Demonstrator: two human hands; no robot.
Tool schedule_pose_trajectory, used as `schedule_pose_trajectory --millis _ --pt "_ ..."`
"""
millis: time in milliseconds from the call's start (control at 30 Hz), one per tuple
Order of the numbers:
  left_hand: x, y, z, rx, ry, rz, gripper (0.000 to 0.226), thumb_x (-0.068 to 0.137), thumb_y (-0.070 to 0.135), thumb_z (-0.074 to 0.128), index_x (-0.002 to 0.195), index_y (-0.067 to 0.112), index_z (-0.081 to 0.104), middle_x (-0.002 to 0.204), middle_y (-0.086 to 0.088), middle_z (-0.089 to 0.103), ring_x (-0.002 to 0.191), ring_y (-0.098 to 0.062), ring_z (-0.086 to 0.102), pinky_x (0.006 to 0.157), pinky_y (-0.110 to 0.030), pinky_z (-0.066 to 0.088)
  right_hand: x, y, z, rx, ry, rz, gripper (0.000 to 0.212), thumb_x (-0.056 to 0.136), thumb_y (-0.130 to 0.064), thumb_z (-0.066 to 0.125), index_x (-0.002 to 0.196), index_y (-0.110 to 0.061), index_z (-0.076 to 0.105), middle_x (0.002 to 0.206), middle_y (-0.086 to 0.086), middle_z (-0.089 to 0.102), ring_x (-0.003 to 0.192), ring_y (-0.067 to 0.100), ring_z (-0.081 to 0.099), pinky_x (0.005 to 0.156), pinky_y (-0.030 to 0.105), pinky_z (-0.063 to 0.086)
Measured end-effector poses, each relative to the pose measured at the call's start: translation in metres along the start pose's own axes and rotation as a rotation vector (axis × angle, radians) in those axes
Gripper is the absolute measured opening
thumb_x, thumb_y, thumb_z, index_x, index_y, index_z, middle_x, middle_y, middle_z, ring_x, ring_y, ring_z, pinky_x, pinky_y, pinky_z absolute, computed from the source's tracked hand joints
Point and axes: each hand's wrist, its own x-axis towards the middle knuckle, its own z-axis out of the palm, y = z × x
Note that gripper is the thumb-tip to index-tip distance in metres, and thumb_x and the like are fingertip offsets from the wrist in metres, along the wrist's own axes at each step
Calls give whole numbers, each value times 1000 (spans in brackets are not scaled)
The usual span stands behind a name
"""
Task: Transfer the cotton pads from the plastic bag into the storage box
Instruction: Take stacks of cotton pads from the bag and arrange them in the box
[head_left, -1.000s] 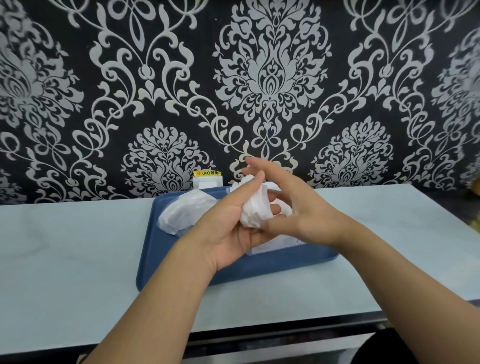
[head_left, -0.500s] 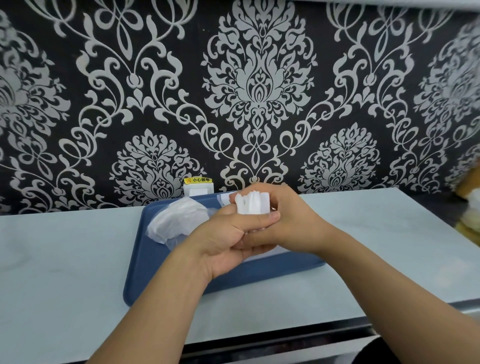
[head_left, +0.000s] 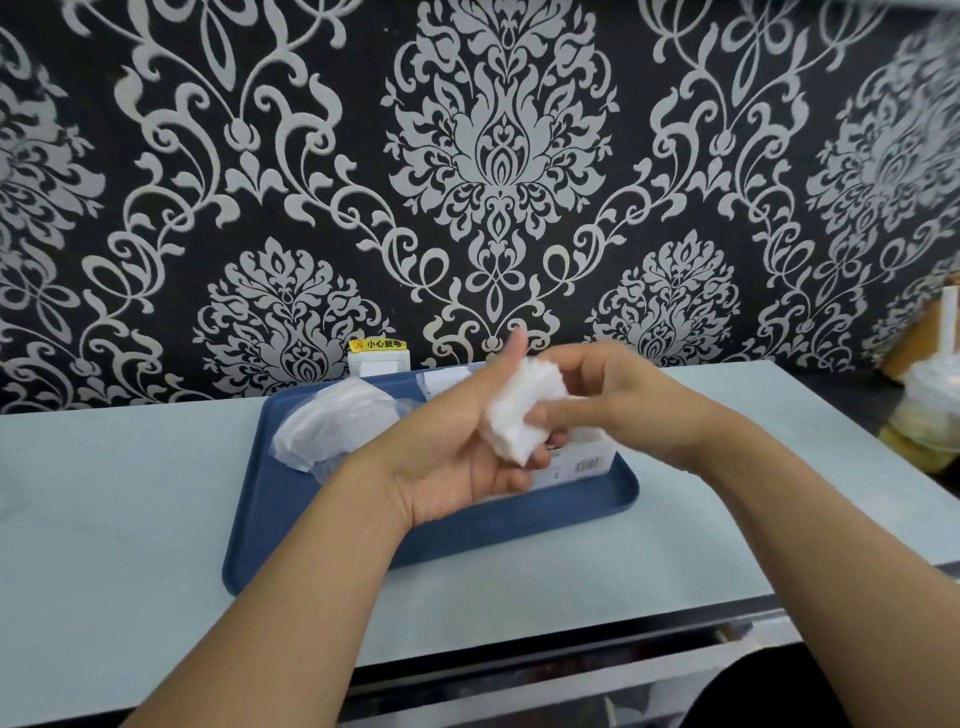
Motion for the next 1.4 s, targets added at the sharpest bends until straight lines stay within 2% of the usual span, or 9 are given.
schedule_pose_trajectory --millis 167,233,400,567,700,867,1100,1200,1400 --pt "12 -11 -10 635 637 436 29 91 50 64 102 23 69 100 5 73 96 -12 68 85 -31 56 8 4 -26 -14 547 297 14 85 -19 71 80 -8 65 76 5 62 74 18 55 67 28 40" --pt "11 -18 -15 995 654 510 25 87 46 70 102 26 71 102 13 71 99 -4 64 88 -27 52 11 7 -26 -123 592 410 22 77 -21 75 70 -12 57 67 3 48 65 18 42 59 29 31" --pt "13 -30 -14 1632 591 256 42 80 65 67 96 27 72 98 9 69 95 -16 61 75 -31 47 24 9 -10 -416 454 527 49 66 -23 83 53 -17 37 54 -2 33 50 17 30 47 26 22" --pt "16 -31 -12 1703 569 217 25 91 46 65 85 23 72 85 5 67 83 -22 61 68 -31 45 40 14 3 -721 319 613 44 67 -30 87 66 -15 46 65 0 59 56 16 62 50 23 41" --pt "17 -35 -12 1690 527 150 23 97 37 58 88 21 72 89 -4 68 79 -28 59 63 -31 41 43 16 16 -992 282 642 49 69 -32 83 107 -18 55 77 -4 50 82 23 58 69 30 49" --pt "18 -37 -8 1670 531 174 21 98 37 58 100 27 76 100 -5 71 88 -29 63 68 -31 44 39 12 12 -1182 316 674 64 70 -31 81 128 -20 58 71 -5 45 79 22 55 68 29 46" --pt "17 -36 -5 1658 524 171 21 97 36 59 83 25 70 88 -5 64 78 -26 51 65 -31 36 34 13 7 -1072 371 427 44 59 -42 86 78 -18 55 74 -5 56 74 20 59 61 28 45" --pt "16 -34 -4 1657 516 142 25 97 38 59 75 26 57 80 0 50 83 -30 55 66 -32 36 27 6 16 -846 289 118 7 69 -20 75 72 -23 70 76 -9 70 78 12 67 70 32 56" --pt "16 -35 -5 1693 532 157 29 98 38 58 73 25 52 70 3 39 76 -26 47 64 -32 33 31 24 17 -843 128 140 15 77 -8 66 69 -12 77 69 -1 74 76 18 69 75 34 58"
